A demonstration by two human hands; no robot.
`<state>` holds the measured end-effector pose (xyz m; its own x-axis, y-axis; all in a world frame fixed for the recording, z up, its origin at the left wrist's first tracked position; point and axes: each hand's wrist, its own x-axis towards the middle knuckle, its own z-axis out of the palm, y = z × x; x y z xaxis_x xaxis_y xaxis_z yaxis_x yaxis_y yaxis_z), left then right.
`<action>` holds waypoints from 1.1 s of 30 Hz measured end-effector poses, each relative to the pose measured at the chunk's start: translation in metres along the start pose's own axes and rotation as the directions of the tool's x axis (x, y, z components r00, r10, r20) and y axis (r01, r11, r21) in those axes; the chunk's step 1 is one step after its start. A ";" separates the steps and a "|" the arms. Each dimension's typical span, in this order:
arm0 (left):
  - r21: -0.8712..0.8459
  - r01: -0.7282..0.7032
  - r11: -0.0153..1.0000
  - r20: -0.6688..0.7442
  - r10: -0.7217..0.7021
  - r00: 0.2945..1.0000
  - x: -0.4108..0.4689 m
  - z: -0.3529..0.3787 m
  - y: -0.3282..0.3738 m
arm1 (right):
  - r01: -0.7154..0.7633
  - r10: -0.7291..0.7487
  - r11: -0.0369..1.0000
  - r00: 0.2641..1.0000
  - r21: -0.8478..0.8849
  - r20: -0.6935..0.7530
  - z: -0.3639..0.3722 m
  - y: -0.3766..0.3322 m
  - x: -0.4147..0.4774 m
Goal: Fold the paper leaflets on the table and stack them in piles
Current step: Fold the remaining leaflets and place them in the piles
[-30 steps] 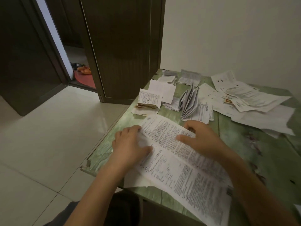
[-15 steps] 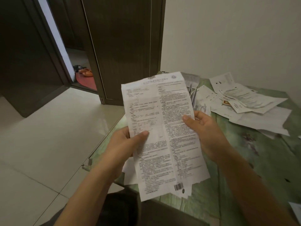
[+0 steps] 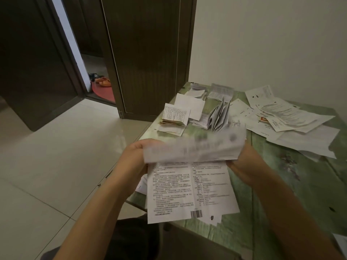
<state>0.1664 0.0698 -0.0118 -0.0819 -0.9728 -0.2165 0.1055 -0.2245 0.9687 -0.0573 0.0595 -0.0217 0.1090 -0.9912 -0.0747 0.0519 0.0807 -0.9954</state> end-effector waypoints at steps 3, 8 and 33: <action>-0.127 0.067 0.990 -0.047 -0.073 0.996 0.001 0.001 0.002 | -0.008 0.008 0.999 1.000 -0.037 0.017 0.001 -0.004 -0.001; -0.098 0.229 0.968 0.128 -0.216 0.968 0.000 0.000 0.001 | -0.012 0.011 0.998 1.000 -0.060 -0.017 0.001 -0.004 0.000; -0.106 0.194 0.975 0.261 -0.161 0.952 -0.001 0.004 -0.001 | -0.080 0.080 0.997 0.996 -0.004 -0.045 0.001 0.002 0.003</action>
<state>0.1622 0.0715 -0.0121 -0.3539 -0.8749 -0.3307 0.1916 -0.4139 0.8899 -0.0559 0.0568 -0.0242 0.0685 -0.9853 -0.1565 0.0395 0.1594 -0.9864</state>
